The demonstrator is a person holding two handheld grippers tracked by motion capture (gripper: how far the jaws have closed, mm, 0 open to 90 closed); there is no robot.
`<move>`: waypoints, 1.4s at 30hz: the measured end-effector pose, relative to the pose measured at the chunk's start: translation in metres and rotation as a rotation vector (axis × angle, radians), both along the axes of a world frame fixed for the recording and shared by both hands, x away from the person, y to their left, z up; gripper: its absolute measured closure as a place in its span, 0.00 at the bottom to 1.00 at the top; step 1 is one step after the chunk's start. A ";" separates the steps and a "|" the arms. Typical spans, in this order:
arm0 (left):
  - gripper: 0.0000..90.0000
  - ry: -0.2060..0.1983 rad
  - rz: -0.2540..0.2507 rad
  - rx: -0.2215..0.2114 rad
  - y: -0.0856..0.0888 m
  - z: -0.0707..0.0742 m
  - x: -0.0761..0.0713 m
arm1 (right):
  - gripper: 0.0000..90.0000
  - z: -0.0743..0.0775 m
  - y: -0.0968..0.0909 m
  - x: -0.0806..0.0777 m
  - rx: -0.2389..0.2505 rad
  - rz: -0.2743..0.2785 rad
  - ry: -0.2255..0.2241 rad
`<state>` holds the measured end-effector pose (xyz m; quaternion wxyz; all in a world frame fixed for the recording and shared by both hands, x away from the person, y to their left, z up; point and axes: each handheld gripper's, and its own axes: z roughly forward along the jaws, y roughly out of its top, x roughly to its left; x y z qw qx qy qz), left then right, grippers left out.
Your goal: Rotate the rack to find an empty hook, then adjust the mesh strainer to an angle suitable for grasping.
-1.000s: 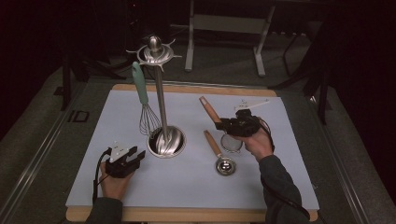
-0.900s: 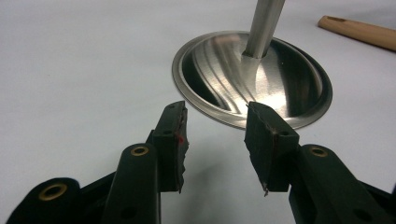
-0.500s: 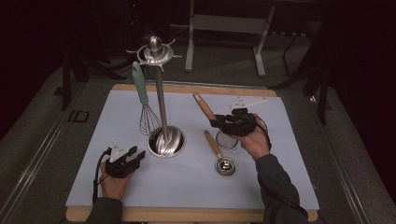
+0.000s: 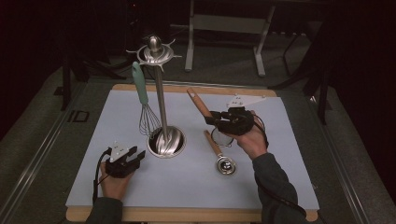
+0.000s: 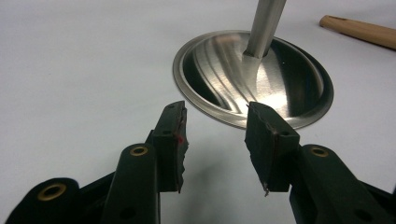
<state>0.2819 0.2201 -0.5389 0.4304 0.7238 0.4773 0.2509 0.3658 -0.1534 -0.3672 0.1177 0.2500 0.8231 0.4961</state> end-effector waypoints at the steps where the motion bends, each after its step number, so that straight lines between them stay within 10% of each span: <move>1: 0.65 0.000 0.001 0.000 0.000 0.000 0.000 | 0.79 0.002 0.002 -0.002 0.006 0.006 -0.006; 42: 0.65 0.002 0.001 0.009 -0.001 0.000 0.000 | 0.79 0.039 0.031 -0.020 0.094 0.095 -0.127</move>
